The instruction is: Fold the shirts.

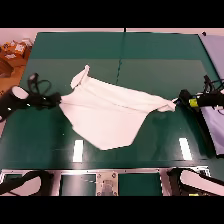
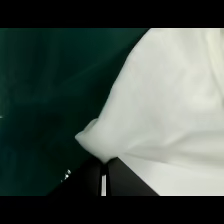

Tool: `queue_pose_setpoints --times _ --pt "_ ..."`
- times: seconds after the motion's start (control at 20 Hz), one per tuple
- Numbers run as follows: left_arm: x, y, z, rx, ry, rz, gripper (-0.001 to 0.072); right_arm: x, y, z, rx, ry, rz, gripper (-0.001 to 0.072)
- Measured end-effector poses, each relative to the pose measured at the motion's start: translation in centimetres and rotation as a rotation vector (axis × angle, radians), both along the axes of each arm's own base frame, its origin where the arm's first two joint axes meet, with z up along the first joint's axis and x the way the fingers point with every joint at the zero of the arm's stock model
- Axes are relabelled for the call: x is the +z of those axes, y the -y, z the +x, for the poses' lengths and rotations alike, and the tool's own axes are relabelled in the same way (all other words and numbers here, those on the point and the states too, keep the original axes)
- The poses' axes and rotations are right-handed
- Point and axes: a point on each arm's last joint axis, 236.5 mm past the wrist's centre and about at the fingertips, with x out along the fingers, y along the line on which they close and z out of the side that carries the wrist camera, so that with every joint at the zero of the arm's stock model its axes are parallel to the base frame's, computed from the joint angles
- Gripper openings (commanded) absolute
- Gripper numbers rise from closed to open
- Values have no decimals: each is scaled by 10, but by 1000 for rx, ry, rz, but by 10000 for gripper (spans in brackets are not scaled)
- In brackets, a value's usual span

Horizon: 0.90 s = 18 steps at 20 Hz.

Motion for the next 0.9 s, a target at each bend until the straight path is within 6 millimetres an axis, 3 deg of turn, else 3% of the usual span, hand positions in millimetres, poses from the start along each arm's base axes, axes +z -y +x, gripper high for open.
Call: queue_pose_setpoints --times 0.15,0.25,0.35,0.4,0.45,0.5,0.55,0.65,0.75,0.8,0.85,0.9 --pt "31 -49 32 -12 76 86 19 -9 -42 -58 4 -63 65 19" --pt "42 -63 53 -52 114 120 19 -15 -82 -93 28 -95 141 19" --pt "45 -64 76 -85 144 115 21 -21 -114 -120 38 -118 205 19" --pt "44 -61 87 -101 152 106 164 -25 -124 -129 40 -130 223 20" --pt "42 -56 96 -115 159 93 549 -26 -129 -133 33 -129 235 54" --pt "40 -51 101 -128 154 77 620 -26 -133 -135 31 -126 242 145" --pt "38 -47 105 -135 148 60 615 -25 -135 -134 29 -116 243 219" --pt "39 -41 104 -157 121 31 592 -16 -130 -122 33 -65 222 503" --pt "46 -39 94 -175 79 -1 589 -3 -117 -107 61 -10 173 514" --pt "50 -39 86 -184 49 -22 389 3 -109 -101 81 6 141 544" --pt "56 -38 78 -188 22 -42 62 7 -103 -97 100 12 117 545" --pt "61 -39 71 -189 0 -58 19 10 -98 -95 132 10 92 545"
